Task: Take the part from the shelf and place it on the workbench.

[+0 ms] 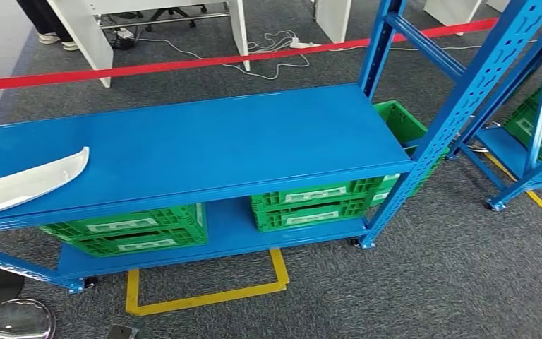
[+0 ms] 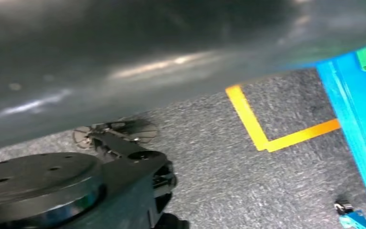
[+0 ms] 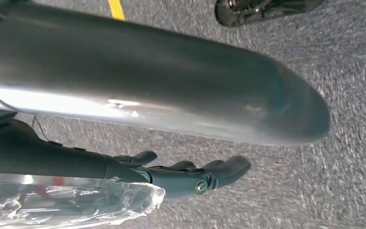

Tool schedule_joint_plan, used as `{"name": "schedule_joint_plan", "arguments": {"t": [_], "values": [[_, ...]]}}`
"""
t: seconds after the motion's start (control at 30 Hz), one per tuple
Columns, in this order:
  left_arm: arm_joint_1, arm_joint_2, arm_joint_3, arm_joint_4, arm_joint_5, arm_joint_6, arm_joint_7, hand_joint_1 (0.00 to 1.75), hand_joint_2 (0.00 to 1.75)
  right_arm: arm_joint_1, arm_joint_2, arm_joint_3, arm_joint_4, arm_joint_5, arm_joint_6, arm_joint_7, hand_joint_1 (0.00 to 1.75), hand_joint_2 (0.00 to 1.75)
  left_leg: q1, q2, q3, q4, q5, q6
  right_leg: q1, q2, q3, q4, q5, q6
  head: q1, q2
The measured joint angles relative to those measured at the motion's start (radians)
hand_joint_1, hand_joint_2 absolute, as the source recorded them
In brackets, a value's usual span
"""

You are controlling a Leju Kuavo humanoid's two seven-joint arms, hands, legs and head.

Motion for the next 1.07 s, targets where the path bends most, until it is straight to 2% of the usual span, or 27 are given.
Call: {"name": "schedule_joint_plan", "arguments": {"t": [0.03,0.07,0.13,0.17,0.2,0.23,0.27,0.3,0.37,0.4,0.47,0.53,0.57,0.63,0.67,0.7,0.73,0.77,0.8,0.87,0.9,0.93,1.0,1.03,1.07], "values": [[0.001,0.001,0.0,0.0,0.0,0.0,0.0,0.0,0.0,0.0,0.0,0.0,-0.001,0.0,0.0,-0.001,0.0,0.0,-0.001,0.017,-0.008,0.015,-0.011,-0.005,0.0,-0.014,0.002,-0.002,0.001,-0.007,-0.004,0.0],[0.0,0.001,0.0,0.0,0.0,0.0,0.0,0.0,0.0,0.0,0.0,-0.001,-0.001,0.001,0.0,-0.002,0.0,0.0,-0.001,0.046,-0.026,0.05,-0.033,-0.009,0.0,-0.031,0.003,-0.005,0.002,-0.014,-0.008,0.0],[-0.005,0.001,0.0,0.0,0.0,0.0,0.0,0.0,0.0,0.002,0.0,-0.003,-0.002,0.001,-0.001,-0.008,0.0,0.0,-0.001,0.107,-0.084,0.171,-0.095,-0.016,0.005,-0.065,0.005,-0.006,-0.001,-0.024,-0.017,0.0],[-0.007,0.0,0.0,0.0,0.0,0.0,0.0,0.0,0.0,0.002,0.0,-0.005,-0.002,0.002,-0.001,-0.011,0.0,0.0,0.0,0.121,-0.113,0.231,-0.118,-0.019,0.007,-0.083,0.005,-0.006,-0.003,-0.026,-0.017,0.0],[-0.006,0.0,0.0,0.0,0.0,0.0,0.0,0.0,0.0,0.002,0.0,-0.008,-0.003,0.002,-0.001,-0.015,0.0,0.0,0.001,0.126,-0.13,0.267,-0.125,-0.019,0.009,-0.099,0.006,-0.006,-0.004,-0.027,-0.017,0.0],[-0.005,0.0,0.0,0.0,0.0,0.0,0.0,0.0,0.0,0.002,0.0,-0.011,-0.005,0.002,-0.002,-0.02,0.0,0.0,0.002,0.129,-0.129,0.269,-0.114,-0.019,0.011,-0.111,0.008,-0.005,-0.006,-0.028,-0.017,0.0],[-0.003,0.0,0.0,0.0,0.0,0.0,0.0,0.0,0.0,0.0,0.0,-0.016,-0.007,0.001,-0.002,-0.027,0.0,0.0,0.002,0.131,-0.107,0.231,-0.085,-0.016,0.012,-0.121,0.01,-0.005,-0.007,-0.027,-0.017,0.0],[-0.002,0.0,0.0,0.0,0.0,0.0,0.0,0.0,0.0,-0.002,0.0,-0.02,-0.009,0.001,-0.003,-0.035,0.0,0.0,0.001,0.134,-0.071,0.167,-0.049,-0.01,0.014,-0.128,0.013,-0.006,-0.009,-0.027,-0.017,0.0],[-0.002,0.002,0.0,0.0,0.002,0.0,0.0,0.0,0.0,-0.009,0.0,-0.028,-0.012,-0.001,-0.003,-0.049,0.0,0.0,-0.005,0.148,-0.003,0.044,-0.01,0.007,0.018,-0.137,0.015,-0.005,-0.011,-0.023,-0.017,0.0],[-0.002,0.003,0.0,0.0,0.002,0.0,0.0,0.0,0.0,-0.012,0.0,-0.031,-0.013,-0.001,-0.003,-0.052,0.0,0.0,-0.008,0.154,0.013,0.014,-0.007,0.013,0.019,-0.14,0.014,-0.005,-0.011,-0.019,-0.016,0.0],[0.0,0.004,0.0,-0.001,0.003,0.0,0.0,0.0,0.0,-0.015,0.0,-0.037,-0.016,0.0,-0.003,-0.057,0.0,0.0,-0.012,0.155,0.016,-0.002,-0.011,0.019,0.019,-0.146,0.016,-0.008,-0.01,-0.009,-0.016,0.0],[0.003,0.005,0.0,-0.001,0.003,0.0,0.0,0.0,0.0,-0.016,0.0,-0.042,-0.018,0.001,-0.004,-0.063,0.0,0.0,-0.008,0.151,0.023,-0.017,-0.004,0.026,0.017,-0.132,0.013,0.0,-0.021,0.002,-0.015,0.0],[0.002,0.005,0.0,-0.001,0.004,0.0,0.0,0.0,0.0,-0.016,0.0,-0.044,-0.019,0.002,-0.004,-0.065,0.0,0.0,-0.005,0.148,0.027,-0.025,0.0,0.03,0.017,-0.116,0.0,0.027,-0.04,0.006,-0.014,0.0],[-0.001,0.003,0.0,-0.001,0.004,0.0,0.0,0.0,0.0,-0.015,-0.001,-0.049,-0.022,0.003,-0.004,-0.068,0.0,0.0,-0.002,0.143,0.029,-0.03,0.003,0.035,0.016,-0.084,-0.059,0.145,-0.099,0.012,-0.01,0.0],[-0.002,0.002,0.0,-0.001,0.004,0.0,0.0,0.0,0.0,-0.014,-0.001,-0.052,-0.022,0.003,-0.004,-0.068,0.0,0.0,-0.002,0.139,0.028,-0.03,0.003,0.037,0.016,-0.077,-0.093,0.212,-0.125,0.014,-0.009,0.0],[-0.002,0.001,0.001,-0.001,0.004,0.0,0.0,0.0,0.0,-0.013,-0.001,-0.053,-0.022,0.003,-0.004,-0.068,0.0,0.0,-0.002,0.136,0.029,-0.03,0.002,0.037,0.015,-0.075,-0.118,0.258,-0.134,0.017,-0.008,0.0],[-0.002,0.0,0.001,-0.001,0.004,0.0,0.0,0.0,0.0,-0.011,-0.002,-0.055,-0.023,0.003,-0.004,-0.068,0.0,0.0,-0.002,0.132,0.03,-0.029,0.001,0.037,0.014,-0.074,-0.127,0.266,-0.123,0.019,-0.008,0.0],[-0.002,0.0,0.001,-0.001,0.004,0.0,0.0,0.0,0.0,-0.01,-0.002,-0.056,-0.024,0.003,-0.004,-0.068,0.0,0.0,-0.001,0.127,0.032,-0.028,0.0,0.035,0.013,-0.074,-0.115,0.234,-0.092,0.021,-0.008,0.0],[-0.001,-0.001,0.001,-0.001,0.004,0.0,0.0,0.0,0.0,-0.01,-0.002,-0.056,-0.025,0.003,-0.005,-0.068,0.0,0.0,0.0,0.123,0.034,-0.026,-0.002,0.032,0.01,-0.073,-0.087,0.17,-0.051,0.022,-0.008,0.0],[-0.002,-0.002,0.001,-0.001,0.006,0.0,0.0,0.0,0.0,-0.013,-0.002,-0.06,-0.027,0.003,-0.007,-0.07,0.0,0.0,-0.001,0.117,0.034,-0.017,-0.01,0.02,0.006,-0.067,-0.029,0.046,-0.002,0.022,-0.007,0.0],[-0.002,-0.001,0.001,-0.002,0.007,0.0,0.0,0.0,0.44,-0.015,-0.001,-0.064,-0.028,0.003,-0.009,-0.071,0.0,0.0,-0.003,0.115,0.032,-0.011,-0.013,0.017,0.004,-0.064,-0.012,0.012,0.007,0.019,-0.007,0.0],[-0.002,-0.001,0.001,-0.002,0.009,0.001,0.0,0.0,0.87,-0.016,0.0,-0.067,-0.028,0.003,-0.011,-0.072,0.0,0.44,-0.006,0.114,0.029,-0.007,-0.014,0.019,0.003,-0.062,-0.006,0.0,0.004,0.016,-0.007,0.0],[-0.001,0.0,0.001,-0.002,0.012,0.004,0.0,0.0,1.75,-0.015,0.001,-0.075,-0.029,0.001,-0.012,-0.076,0.0,1.31,-0.008,0.114,0.027,-0.005,-0.013,0.031,0.003,-0.062,-0.005,-0.004,0.007,0.011,-0.008,0.0],[-0.001,0.0,0.002,-0.002,0.012,0.01,0.0,0.0,1.75,-0.015,0.001,-0.079,-0.03,0.0,-0.009,-0.083,0.0,1.75,-0.008,0.114,0.027,-0.006,-0.01,0.037,0.004,-0.062,-0.005,-0.004,0.007,0.01,-0.008,0.0],[-0.001,0.001,0.003,-0.002,0.012,0.013,0.0,0.0,1.75,-0.015,0.001,-0.081,-0.03,-0.001,-0.008,-0.088,0.0,1.75,-0.008,0.114,0.028,-0.006,-0.01,0.039,0.005,-0.062,-0.005,-0.004,0.007,0.01,-0.008,0.0]]}}
